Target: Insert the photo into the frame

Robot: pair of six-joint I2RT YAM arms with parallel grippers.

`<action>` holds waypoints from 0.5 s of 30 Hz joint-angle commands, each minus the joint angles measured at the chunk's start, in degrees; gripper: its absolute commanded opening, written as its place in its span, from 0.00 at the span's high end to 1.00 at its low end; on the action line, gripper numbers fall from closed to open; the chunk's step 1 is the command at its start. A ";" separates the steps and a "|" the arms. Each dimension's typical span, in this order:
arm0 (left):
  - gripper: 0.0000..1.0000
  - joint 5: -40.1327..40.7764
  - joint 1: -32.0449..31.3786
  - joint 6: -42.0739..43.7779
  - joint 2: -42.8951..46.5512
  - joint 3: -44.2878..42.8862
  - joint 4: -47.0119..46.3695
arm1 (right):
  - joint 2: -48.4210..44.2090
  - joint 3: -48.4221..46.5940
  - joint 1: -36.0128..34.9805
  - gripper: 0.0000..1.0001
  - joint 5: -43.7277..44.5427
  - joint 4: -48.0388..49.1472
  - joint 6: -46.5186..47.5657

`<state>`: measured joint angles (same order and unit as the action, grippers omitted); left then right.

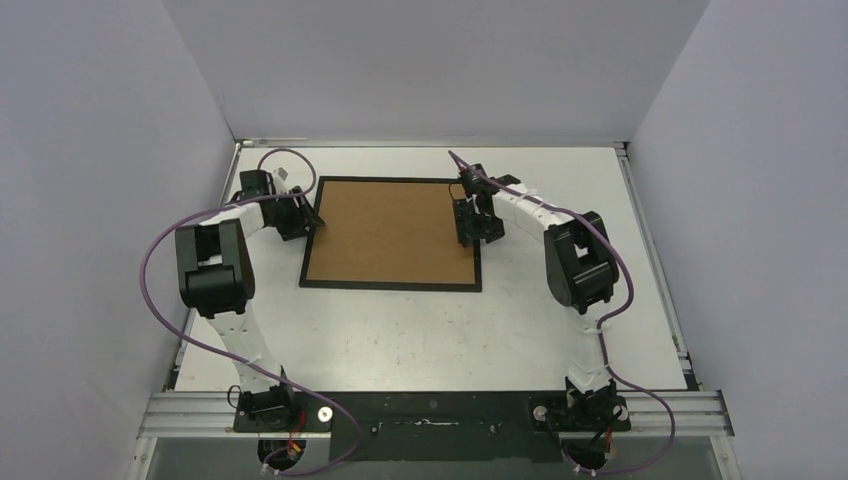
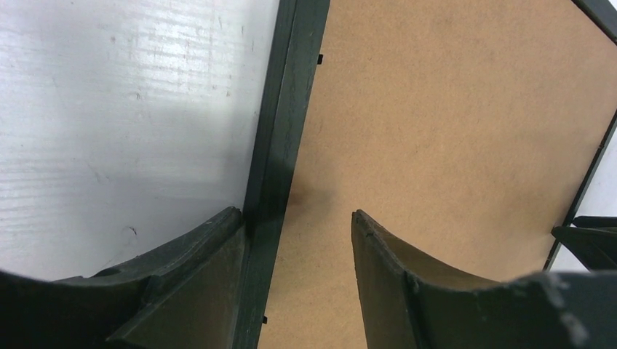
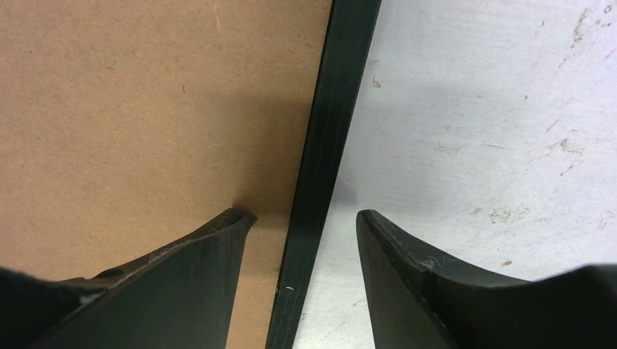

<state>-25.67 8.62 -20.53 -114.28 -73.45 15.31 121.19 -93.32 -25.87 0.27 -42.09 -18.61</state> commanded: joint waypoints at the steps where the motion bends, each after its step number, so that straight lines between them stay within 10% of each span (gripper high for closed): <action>1: 0.49 -1.94 -1.73 -1.14 3.45 3.14 3.32 | -1.35 4.03 1.04 0.44 0.66 -3.31 -0.45; 15: 0.51 -1.19 -13.48 -8.87 16.95 18.87 2.09 | -21.00 20.55 7.64 0.44 -7.07 2.48 -6.09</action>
<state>-24.58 -0.86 -25.30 -101.82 -57.47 16.58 107.28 -74.06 -18.92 -4.86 -40.45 -21.87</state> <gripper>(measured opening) 0.491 0.554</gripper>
